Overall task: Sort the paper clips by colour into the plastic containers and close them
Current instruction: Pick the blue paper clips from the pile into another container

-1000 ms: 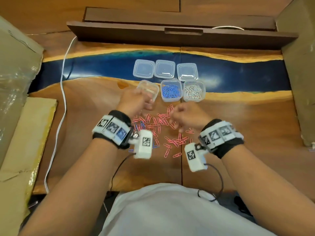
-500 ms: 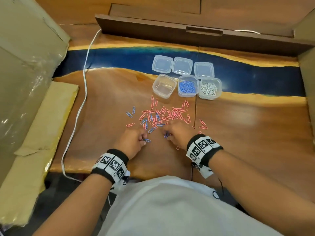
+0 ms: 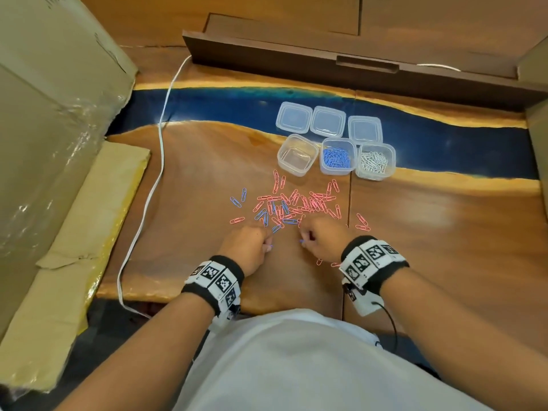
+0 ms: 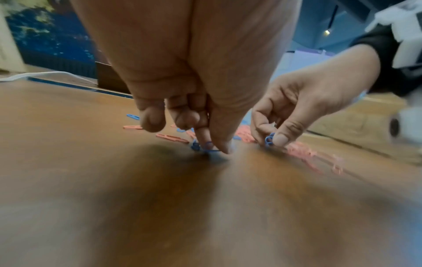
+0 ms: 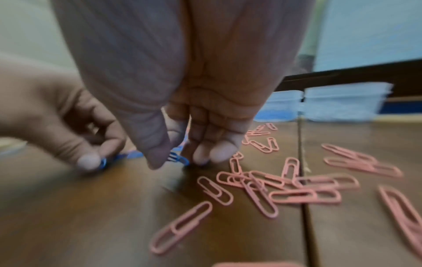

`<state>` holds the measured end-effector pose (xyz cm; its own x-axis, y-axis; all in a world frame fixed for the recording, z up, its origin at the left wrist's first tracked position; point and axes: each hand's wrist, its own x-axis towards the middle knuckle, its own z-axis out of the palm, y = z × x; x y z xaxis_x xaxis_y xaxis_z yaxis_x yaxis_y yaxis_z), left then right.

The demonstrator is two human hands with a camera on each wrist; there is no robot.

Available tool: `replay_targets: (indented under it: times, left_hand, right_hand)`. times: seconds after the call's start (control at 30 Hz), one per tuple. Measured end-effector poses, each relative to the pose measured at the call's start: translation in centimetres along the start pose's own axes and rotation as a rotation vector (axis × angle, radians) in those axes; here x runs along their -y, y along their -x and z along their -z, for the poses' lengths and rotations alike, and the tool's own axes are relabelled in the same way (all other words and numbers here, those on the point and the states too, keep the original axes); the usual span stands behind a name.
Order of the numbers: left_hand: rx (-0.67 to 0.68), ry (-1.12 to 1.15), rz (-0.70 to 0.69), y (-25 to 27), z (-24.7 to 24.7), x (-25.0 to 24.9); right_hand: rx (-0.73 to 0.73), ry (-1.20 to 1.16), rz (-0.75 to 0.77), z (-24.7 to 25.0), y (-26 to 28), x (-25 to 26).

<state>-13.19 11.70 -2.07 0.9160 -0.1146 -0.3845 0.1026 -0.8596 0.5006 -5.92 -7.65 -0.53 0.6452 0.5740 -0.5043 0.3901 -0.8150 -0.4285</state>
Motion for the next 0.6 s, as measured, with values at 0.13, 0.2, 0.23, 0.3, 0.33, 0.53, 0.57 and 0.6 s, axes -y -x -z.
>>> replay_targets:
  times: [0.13, 0.2, 0.23, 0.3, 0.33, 0.53, 0.57, 0.6]
  left_hand:
    - [-0.107, 0.571, 0.149, -0.2, 0.3, 0.0]
    - [-0.095, 0.836, 0.189, -0.2, 0.8, -0.2]
    - [-0.077, 0.916, 0.209, -0.3, 1.1, -0.3]
    - [-0.047, 1.055, 0.253, -0.4, 1.7, -0.5]
    - [-0.033, 1.128, 0.278, -0.4, 1.9, -0.7]
    - [-0.156, 0.859, 0.365, -1.6, 1.4, -1.2]
    - [-0.193, 0.713, 0.323, -1.7, 1.0, -1.2]
    - [-0.216, 0.597, 0.290, -1.7, 0.7, -1.3]
  right_hand:
    - [-0.086, -0.700, -0.145, 0.2, 1.0, -0.6]
    - [-0.058, -1.031, -0.170, 0.3, 1.2, -0.5]
    - [-0.041, -1.138, -0.174, 0.4, 1.1, -0.3]
    - [-0.012, -1.264, -0.164, 0.9, 0.8, -0.1]
    - [-0.004, -1.305, -0.168, 1.2, 0.6, 0.0]
    - [-0.108, -0.841, -0.221, 0.8, -1.0, 0.9]
    - [-0.167, -0.669, -0.211, 0.5, -1.4, 1.1]
    - [-0.216, -0.531, -0.201, 0.3, -1.9, 1.3]
